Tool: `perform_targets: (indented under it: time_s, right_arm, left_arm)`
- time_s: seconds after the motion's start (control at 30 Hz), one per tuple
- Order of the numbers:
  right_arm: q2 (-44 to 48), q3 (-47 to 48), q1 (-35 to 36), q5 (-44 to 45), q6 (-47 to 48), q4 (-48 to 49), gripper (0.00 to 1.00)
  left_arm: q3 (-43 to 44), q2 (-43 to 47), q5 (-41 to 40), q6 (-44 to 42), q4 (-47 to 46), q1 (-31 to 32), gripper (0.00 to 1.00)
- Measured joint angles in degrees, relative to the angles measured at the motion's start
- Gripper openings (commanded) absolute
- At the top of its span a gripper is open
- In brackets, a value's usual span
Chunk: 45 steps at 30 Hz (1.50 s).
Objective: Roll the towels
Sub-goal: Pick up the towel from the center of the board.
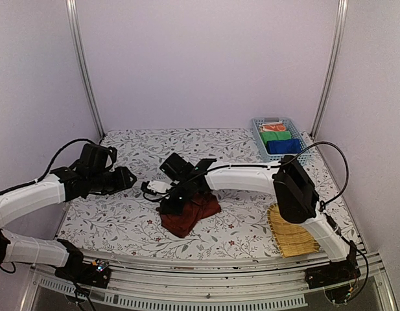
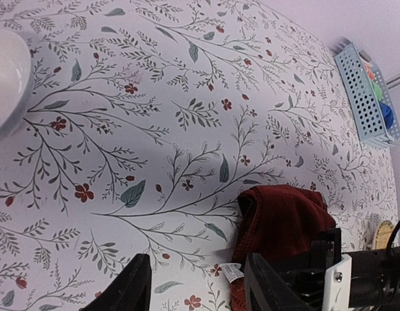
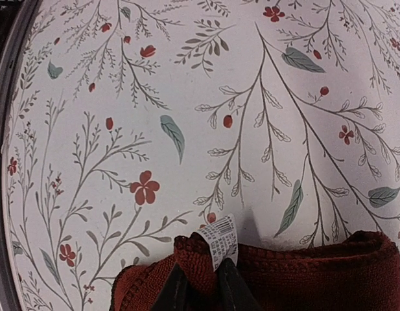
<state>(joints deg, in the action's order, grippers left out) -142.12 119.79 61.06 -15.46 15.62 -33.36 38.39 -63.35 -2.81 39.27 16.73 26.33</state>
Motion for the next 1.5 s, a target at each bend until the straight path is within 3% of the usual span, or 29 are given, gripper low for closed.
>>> perform_targets:
  time_s: [0.23, 0.6, 0.9, 1.0, 1.13, 1.3, 1.4, 1.5]
  right_arm:
    - [3.5, 0.0, 0.0, -2.5, -0.6, 0.0, 0.07]
    - [3.9, 0.0, -0.4, -4.6, -1.4, -0.1, 0.18]
    - [3.9, 0.0, -2.9, -10.5, -3.4, 0.0, 0.14]
    - [3.9, 0.0, -3.5, -11.7, -4.0, 0.0, 0.24]
    - [3.9, 0.0, -3.8, -13.3, -4.4, 0.2, 0.26]
    - [3.9, 0.0, -3.8, -14.4, -4.8, 0.3, 0.2]
    - [3.9, 0.0, -3.9, -15.1, -5.2, 0.3, 0.32]
    - [4.1, 0.0, -4.0, -15.4, -5.3, 0.2, 0.27]
  left_arm:
    - [0.0, -0.2, 0.7, 0.0, -0.2, 0.0, 0.51]
    - [-0.6, -0.9, 2.4, -0.3, -1.5, 0.0, 0.51]
    - [-0.9, -2.6, 3.9, -0.7, -2.5, 0.0, 0.51]
    - [-0.9, -3.2, 4.2, -0.9, -2.6, 0.0, 0.51]
    - [-0.9, -3.8, 4.7, -1.3, -2.6, 0.0, 0.51]
    - [-0.9, -4.3, 5.2, -1.5, -2.6, 0.0, 0.51]
    - [-0.9, -4.3, 5.5, -1.5, -2.7, 0.0, 0.52]
    - [-0.9, -4.4, 6.0, -1.8, -2.8, 0.0, 0.53]
